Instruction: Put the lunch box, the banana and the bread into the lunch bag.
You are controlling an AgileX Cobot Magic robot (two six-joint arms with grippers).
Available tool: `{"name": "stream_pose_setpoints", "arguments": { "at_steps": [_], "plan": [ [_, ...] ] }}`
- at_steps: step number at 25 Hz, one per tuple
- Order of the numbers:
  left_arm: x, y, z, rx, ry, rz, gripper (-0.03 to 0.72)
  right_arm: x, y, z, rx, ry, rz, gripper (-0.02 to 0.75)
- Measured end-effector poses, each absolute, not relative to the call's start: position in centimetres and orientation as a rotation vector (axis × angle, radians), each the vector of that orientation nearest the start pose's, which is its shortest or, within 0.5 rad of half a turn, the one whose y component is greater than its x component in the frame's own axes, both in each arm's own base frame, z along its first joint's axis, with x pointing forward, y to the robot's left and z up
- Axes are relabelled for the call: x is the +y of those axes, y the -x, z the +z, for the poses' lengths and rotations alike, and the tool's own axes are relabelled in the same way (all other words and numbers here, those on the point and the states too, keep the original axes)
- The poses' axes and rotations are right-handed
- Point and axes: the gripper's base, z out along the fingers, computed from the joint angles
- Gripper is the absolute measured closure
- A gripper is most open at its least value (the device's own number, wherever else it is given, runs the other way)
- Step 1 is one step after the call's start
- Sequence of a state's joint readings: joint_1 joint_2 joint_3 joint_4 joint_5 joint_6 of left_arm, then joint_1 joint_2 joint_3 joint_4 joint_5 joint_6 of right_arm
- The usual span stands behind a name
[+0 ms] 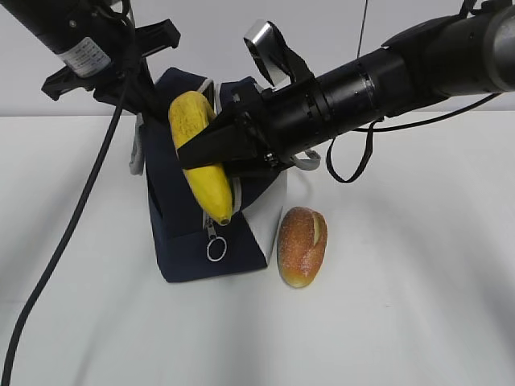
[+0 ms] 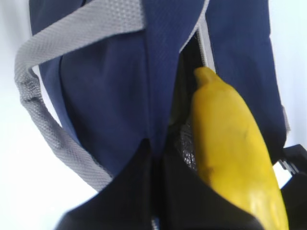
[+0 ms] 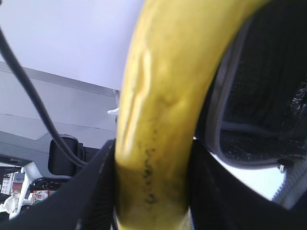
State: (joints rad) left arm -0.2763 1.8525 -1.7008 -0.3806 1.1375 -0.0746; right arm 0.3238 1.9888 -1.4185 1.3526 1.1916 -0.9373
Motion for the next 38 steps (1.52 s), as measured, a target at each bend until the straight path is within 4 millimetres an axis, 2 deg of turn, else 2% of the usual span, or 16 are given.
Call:
{"name": "stream_pose_setpoints", "arguments": {
  "at_steps": [11, 16, 20, 25, 34, 38],
  "plan": [
    [-13.9, -37.7, 31.0, 2.78, -0.147, -0.609, 0.688, 21.4, -38.1, 25.4, 2.278, 0.669, 1.602, 0.412],
    [-13.9, -37.7, 31.0, 2.78, -0.147, -0.608, 0.688, 21.7, -39.3, 24.4, 2.366, 0.587, 1.613, 0.412],
    [-13.9, -37.7, 31.0, 2.779, -0.152, -0.605, 0.688, 21.7, -39.3, 24.0, 2.414, 0.56, 1.604, 0.412],
    [-13.9, -37.7, 31.0, 2.779, -0.152, -0.605, 0.688, 21.3, -39.6, 23.4, 2.483, 0.527, 1.505, 0.412],
    [-13.9, -37.7, 31.0, 2.779, -0.153, -0.606, 0.688, 20.8, -40.9, 23.5, 2.485, 0.498, 1.313, 0.412],
    [-13.9, -37.7, 31.0, 2.779, -0.153, -0.606, 0.688, 20.8, -41.5, 23.1, 2.491, 0.475, 1.282, 0.412]
  ]
}}
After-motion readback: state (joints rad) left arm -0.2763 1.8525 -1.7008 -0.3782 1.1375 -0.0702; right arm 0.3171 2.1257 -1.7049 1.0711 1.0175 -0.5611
